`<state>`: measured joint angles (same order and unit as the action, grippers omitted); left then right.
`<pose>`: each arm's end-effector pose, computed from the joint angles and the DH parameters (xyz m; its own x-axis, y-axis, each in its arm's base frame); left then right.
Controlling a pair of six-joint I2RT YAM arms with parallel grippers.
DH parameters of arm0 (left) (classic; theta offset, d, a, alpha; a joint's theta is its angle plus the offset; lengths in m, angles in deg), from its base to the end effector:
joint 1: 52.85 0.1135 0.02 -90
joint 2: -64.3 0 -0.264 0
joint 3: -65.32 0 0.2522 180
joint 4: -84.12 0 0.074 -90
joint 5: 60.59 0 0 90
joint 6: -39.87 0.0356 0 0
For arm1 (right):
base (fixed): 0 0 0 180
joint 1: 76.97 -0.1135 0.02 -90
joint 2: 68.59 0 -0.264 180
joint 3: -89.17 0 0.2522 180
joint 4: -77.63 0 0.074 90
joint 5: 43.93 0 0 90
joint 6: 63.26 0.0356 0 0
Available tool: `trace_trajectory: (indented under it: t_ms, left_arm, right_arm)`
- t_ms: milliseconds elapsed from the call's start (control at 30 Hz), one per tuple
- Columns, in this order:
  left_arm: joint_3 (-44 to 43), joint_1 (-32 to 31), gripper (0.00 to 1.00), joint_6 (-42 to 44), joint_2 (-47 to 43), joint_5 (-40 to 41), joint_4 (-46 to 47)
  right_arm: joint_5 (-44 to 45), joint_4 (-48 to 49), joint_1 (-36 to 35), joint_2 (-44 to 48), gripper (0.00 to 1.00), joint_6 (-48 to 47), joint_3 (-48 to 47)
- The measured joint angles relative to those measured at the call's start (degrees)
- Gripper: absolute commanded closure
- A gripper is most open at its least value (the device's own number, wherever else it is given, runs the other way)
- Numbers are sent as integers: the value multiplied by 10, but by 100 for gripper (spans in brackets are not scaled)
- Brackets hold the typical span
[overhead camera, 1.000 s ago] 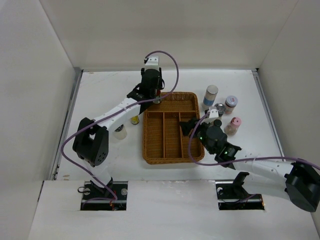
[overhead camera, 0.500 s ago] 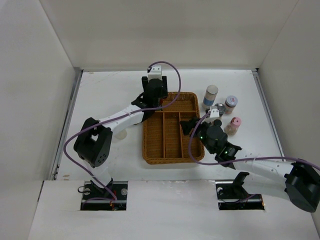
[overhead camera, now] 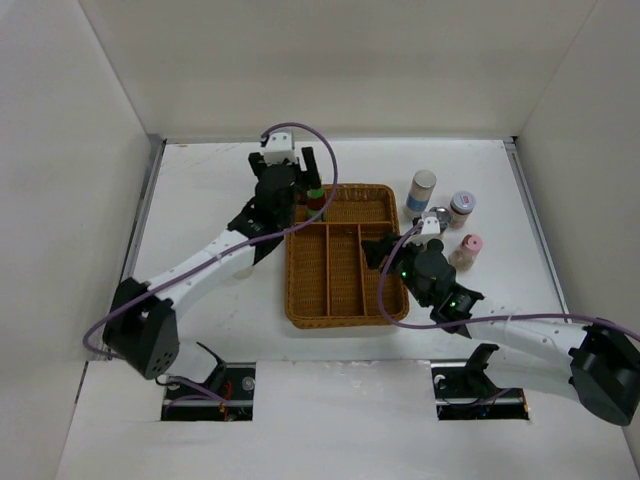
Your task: Organize the condiment bottles
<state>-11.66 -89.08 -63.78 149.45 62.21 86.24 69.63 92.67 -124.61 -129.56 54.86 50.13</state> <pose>0.2943 -0.1917 0.3298 -0.0973 -0.1746 -0.9798 0.0404 0.9830 -0.1792 0.1666 0.1616 0.2374 -0.2645 0.3511 -0.8982 -0.3235 0.8451 0.4256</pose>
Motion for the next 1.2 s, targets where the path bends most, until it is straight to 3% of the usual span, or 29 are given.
trace_trajectory:
  t_ms: [100, 167, 233, 500, 833, 1067, 1200]
  left_arm:
    - [39, 9, 40, -2, -72, 0, -9]
    - [63, 17, 42, -7, -113, 3, -24]
    - [85, 26, 41, -17, -142, 7, -50]
    - [127, 45, 41, -42, -132, 11, -150]
    - [152, 51, 48, -56, -75, 21, -161]
    - [166, 64, 59, -65, -76, 30, -157]
    - [167, 70, 75, -69, -76, 29, -151]
  right_arm:
    - [0, 0, 0, 2, 50, 0, 0]
    - [0, 0, 0, 6, 65, 0, 0]
    - [-1, 0, 0, 8, 72, 2, 0]
    - [-7, -2, 0, -10, 63, 4, 0]
    - [-7, -2, 0, -9, 59, 4, 0]
    - [-7, -2, 0, -9, 59, 4, 0]
    - [-7, -2, 0, -9, 59, 4, 0]
